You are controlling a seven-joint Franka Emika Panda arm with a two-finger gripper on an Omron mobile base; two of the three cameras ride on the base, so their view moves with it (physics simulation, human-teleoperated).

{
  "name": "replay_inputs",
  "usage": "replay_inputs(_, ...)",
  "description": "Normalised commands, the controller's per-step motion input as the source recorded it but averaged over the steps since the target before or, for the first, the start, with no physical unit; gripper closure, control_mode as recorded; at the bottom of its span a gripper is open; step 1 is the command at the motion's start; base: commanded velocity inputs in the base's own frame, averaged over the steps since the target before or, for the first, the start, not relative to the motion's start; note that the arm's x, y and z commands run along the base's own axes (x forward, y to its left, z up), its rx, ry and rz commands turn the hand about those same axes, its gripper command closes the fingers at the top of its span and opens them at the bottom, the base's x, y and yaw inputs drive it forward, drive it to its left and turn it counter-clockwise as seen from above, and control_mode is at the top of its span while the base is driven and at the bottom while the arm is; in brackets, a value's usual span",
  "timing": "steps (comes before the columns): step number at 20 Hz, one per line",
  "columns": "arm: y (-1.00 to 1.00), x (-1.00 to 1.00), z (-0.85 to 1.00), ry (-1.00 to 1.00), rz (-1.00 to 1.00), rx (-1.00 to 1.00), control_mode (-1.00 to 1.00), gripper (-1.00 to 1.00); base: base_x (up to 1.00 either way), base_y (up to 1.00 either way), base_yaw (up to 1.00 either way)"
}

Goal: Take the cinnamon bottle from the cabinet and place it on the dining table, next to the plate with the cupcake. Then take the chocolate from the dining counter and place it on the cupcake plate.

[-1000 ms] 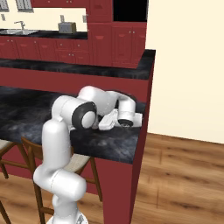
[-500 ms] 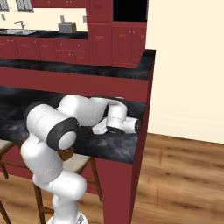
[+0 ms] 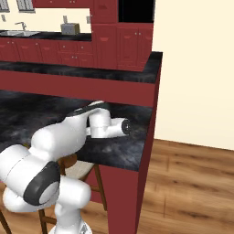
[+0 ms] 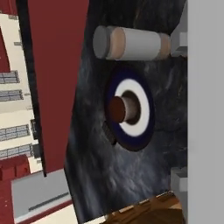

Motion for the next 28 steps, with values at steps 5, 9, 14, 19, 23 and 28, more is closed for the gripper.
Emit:
replay_inputs(5,0.23,-0.34,0.58,0.43,0.07,-0.07,-1.00,-1.00,0.00,0.00,0.00)
replay_inputs(9,0.50,-0.25,0.42,0.21,0.00,-0.18,-1.00,-1.00,0.00,0.00,0.00)
replay_inputs(14,0.72,-0.05,0.21,0.22,0.00,-0.26,-1.00,-1.00,0.00,0.00,0.00)
replay_inputs(19,0.74,0.02,0.02,0.34,0.01,-0.24,-1.00,-1.00,0.00,0.00,0.00)
replay_inputs(23,0.66,0.00,-0.03,0.13,0.11,-0.04,-1.00,-1.00,0.00,0.00,0.00)
replay_inputs(28,0.72,0.00,0.00,-0.04,0.13,-0.09,-1.00,-1.00,0.00,0.00,0.00)
